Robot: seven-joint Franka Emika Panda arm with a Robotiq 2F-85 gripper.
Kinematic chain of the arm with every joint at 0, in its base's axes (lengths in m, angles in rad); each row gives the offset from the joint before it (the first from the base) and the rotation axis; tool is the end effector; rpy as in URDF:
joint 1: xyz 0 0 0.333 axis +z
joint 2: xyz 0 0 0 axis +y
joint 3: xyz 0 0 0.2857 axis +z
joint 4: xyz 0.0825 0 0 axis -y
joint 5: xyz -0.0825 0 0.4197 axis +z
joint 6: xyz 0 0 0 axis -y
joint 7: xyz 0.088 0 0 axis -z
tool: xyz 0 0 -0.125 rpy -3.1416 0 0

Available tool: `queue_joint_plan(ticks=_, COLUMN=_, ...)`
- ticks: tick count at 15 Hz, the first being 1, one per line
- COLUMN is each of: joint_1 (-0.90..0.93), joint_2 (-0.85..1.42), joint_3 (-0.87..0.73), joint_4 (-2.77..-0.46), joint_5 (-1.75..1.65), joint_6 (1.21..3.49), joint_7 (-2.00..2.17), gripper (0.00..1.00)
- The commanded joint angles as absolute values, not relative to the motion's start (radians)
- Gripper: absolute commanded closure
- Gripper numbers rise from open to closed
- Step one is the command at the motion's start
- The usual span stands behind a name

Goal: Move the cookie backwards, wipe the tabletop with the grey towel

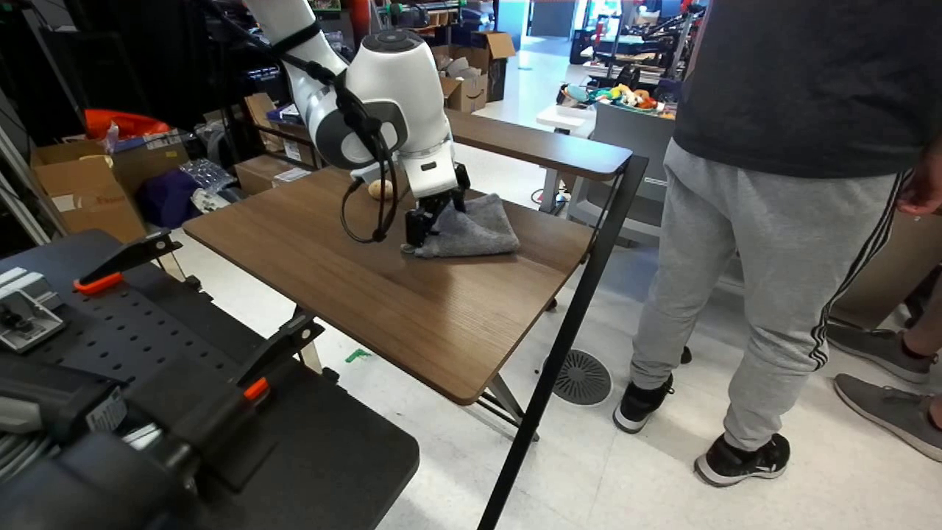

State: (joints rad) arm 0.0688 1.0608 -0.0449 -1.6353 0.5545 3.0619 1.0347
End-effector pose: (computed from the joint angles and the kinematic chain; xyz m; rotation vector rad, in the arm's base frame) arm 0.6633 -0.0242 -0.0308 -2.0541 1.9629 -0.3688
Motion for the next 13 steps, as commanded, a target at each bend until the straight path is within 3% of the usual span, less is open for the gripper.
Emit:
queue_joint_plan(ticks=1, joint_1=0.026, joint_2=0.932, joint_3=0.036, joint_4=-1.764, joint_5=0.529, joint_6=3.044, joint_7=0.951, gripper=0.00)
queue_joint_plan(ticks=5, joint_1=-0.059, joint_2=0.750, joint_3=0.145, joint_4=-1.933, joint_5=0.561, joint_6=3.171, joint_7=0.823, gripper=0.00)
queue_joint_plan(ticks=9, joint_1=-0.308, joint_2=0.595, joint_3=0.407, joint_4=-2.082, joint_5=0.542, joint_6=3.319, joint_7=0.710, gripper=0.00)
queue_joint_plan(ticks=10, joint_1=-0.187, joint_2=0.694, joint_3=0.289, joint_4=-1.967, joint_5=0.554, joint_6=3.273, joint_7=0.764, gripper=0.00)
queue_joint_plan(ticks=13, joint_1=-0.294, joint_2=0.606, joint_3=0.387, joint_4=-2.049, joint_5=0.553, joint_6=3.289, joint_7=0.719, gripper=0.00)
